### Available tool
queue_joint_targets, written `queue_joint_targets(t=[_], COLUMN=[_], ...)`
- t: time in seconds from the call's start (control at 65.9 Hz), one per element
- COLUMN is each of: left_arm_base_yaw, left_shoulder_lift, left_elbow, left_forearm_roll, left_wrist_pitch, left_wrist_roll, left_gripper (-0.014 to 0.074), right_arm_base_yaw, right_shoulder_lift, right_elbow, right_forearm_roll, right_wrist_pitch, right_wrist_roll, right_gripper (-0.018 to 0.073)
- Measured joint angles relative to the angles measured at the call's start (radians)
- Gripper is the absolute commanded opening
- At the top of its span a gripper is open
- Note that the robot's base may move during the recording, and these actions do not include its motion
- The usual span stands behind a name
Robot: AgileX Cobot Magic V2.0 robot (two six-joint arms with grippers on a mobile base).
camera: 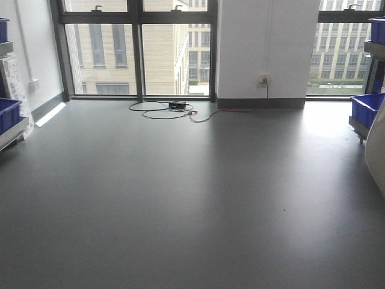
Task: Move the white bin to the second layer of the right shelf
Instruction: 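Keep holding the bin while driving toward the roller shelf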
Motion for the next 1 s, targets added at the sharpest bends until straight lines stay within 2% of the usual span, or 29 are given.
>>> queue_joint_targets(t=[1.001], left_arm_base_yaw=[0.000], left_shoulder_lift=[0.000], left_elbow=[0.000], left_forearm_roll=[0.000], left_wrist_pitch=[0.000], left_wrist_roll=[0.000], left_gripper=[0.0085], right_arm_base_yaw=[0.000], right_shoulder_lift=[0.000], right_elbow=[0.000], right_forearm_roll=[0.002], right_wrist_pitch=[0.000], right_wrist_roll=[0.000], right_gripper=[0.0048])
